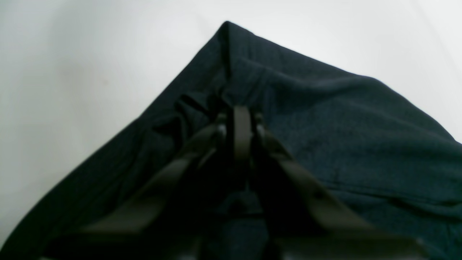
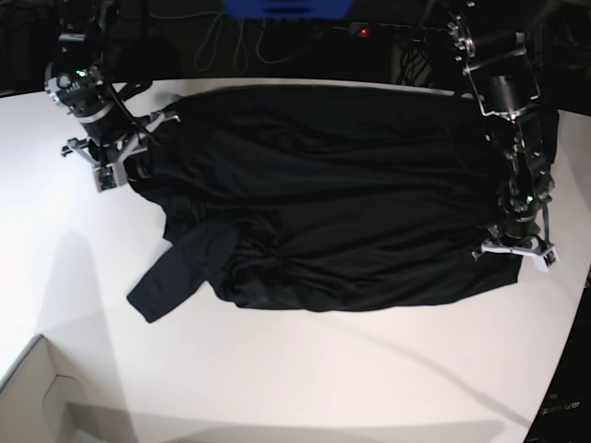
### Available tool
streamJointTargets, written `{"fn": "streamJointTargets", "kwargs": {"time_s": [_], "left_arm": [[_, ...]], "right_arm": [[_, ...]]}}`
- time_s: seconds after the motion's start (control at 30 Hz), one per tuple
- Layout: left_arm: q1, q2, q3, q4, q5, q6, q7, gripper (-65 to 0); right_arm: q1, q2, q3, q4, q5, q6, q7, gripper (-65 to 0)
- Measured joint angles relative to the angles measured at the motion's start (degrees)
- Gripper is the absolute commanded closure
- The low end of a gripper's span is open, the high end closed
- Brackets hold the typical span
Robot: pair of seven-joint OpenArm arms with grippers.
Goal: Layout the t-shirt on the table in an organized manner, then fold the t-shirt properly
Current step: 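Reach the right gripper down to the crumpled sleeve and grasp it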
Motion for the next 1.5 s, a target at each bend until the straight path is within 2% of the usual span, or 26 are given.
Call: {"fn": "streamJointTargets", "kwargs": {"time_s": [0.3, 0.37, 0.47, 0.6, 0.7, 0.8, 0.9, 0.97, 1.33, 1.4, 1.5], "left_arm": [[-0.02, 0.39, -0.07, 6.99, -0.42, 0.00, -0.02, -0.2], [0.02, 0.33, -0.13, 7.04, -0.42, 0.00, 0.33, -0.2], [0.17, 0.44, -0.17, 7.04, -0.42, 0.00, 0.44, -0.2], [0.15, 0.44, -0.22, 7.04, -0.42, 0.00, 0.26, -0.2], [0.15, 0.44, -0.11, 7.04, -0.42, 0.00, 0.39, -0.2], [0.15, 0.28, -0.17, 6.67, -0.42, 0.00, 0.44, -0.2], [0.17, 0.24, -0.15, 6.64, -0.44, 0.00, 0.37, -0.2], [0.15, -0.02, -0.17, 6.62, -0.42, 0.00, 0.44, -0.2], [0.17, -0.02, -0.17, 6.60, -0.28, 0.02, 0.44, -0.2], [0.17, -0.04, -0.17, 6.60, -0.22, 0.02, 0.39, -0.2], [0.17, -0.02, -0.17, 6.58, -0.22, 0.02, 0.44, -0.2]], "right_arm": [[5.77, 0.20, 1.99, 0.35, -0.24, 0.00, 0.02, -14.2], [7.37, 0.15, 1.42, 0.28, -0.02, 0.02, -0.09, -16.8], [10.14, -0.04, 1.27, -0.02, -0.04, 0.17, -0.22, -24.1], [13.73, -0.02, -5.03, -4.02, 0.13, 0.13, -0.37, -31.3], [16.48, -0.17, -9.33, -7.52, -0.09, -0.07, -0.42, -32.1], [19.56, -2.38, -12.22, -11.43, -2.27, -0.20, -0.02, -32.4], [22.60, -2.82, -16.37, -16.41, -8.04, -0.15, 0.39, -32.5], [23.85, -2.82, -18.64, -18.71, -9.53, -0.20, 0.00, -32.5], [26.69, -3.02, -19.78, -23.21, -10.73, -0.20, 0.59, -31.6], [26.77, -3.02, -19.78, -24.41, -10.73, -0.22, 0.63, -28.3], [26.97, -2.84, -19.80, -25.22, -10.73, -0.17, 0.35, -17.0]]}}
